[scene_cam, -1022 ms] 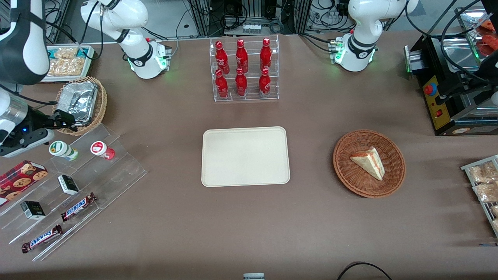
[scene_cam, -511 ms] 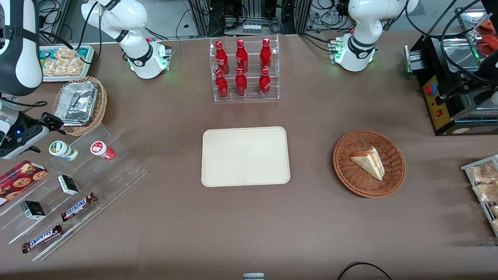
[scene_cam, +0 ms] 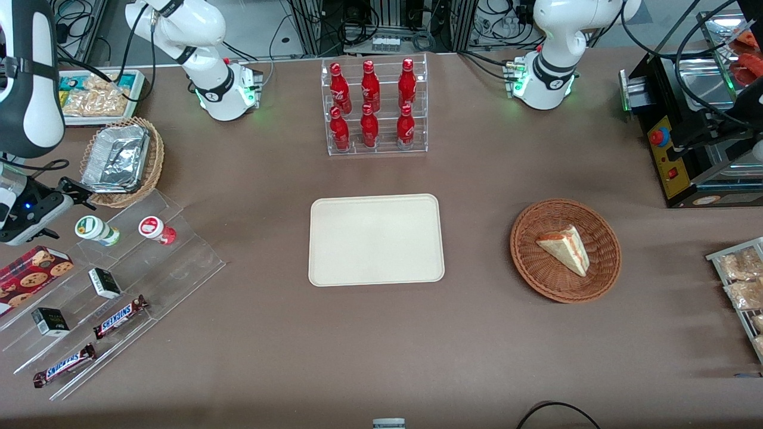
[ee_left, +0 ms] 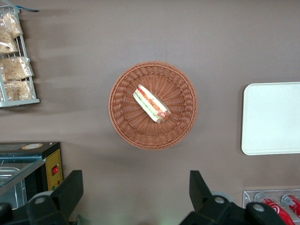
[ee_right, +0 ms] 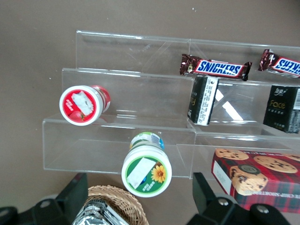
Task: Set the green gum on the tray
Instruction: 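Lower the right gripper around the green gum bottle and close it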
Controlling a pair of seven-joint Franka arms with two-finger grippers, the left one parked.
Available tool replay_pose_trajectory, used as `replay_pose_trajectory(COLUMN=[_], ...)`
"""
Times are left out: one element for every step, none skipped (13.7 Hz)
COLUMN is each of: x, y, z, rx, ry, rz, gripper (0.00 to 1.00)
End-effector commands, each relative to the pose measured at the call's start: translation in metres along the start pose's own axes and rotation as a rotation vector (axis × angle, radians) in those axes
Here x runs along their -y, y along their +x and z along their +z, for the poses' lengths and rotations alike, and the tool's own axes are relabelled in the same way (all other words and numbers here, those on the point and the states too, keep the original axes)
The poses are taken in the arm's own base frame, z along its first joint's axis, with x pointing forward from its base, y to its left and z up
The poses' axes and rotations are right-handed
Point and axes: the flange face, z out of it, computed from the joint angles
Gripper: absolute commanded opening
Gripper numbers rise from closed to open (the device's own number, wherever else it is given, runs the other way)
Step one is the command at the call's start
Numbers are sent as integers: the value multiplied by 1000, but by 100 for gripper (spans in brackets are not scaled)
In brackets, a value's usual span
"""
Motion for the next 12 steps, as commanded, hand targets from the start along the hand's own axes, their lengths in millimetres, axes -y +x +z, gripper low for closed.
replay_pose_trajectory(x=[3,2,-1,-1,-3,-5,-7,-8,-8,-9,-10,-11], y=[-3,-6,-10,-11,-10,-11,-15,-15,-14,-13,-13,-13], z=[9,12,16,18,20,24,28,29,31,34,38,41], rx=[-12,-12,-10,-8,-11,-10,-11,-10,-11,-16,-18,-19], ry=[-26,-27,-25,-22,-28,-28,-27,-26,-25,-20,-17,-20], rz=[-26,-27,-20,-23,-28,-24,-16,-14,-17,-12,-8,-8], gripper=[99,99,99,99,99,99,99,99,99,99,99,99])
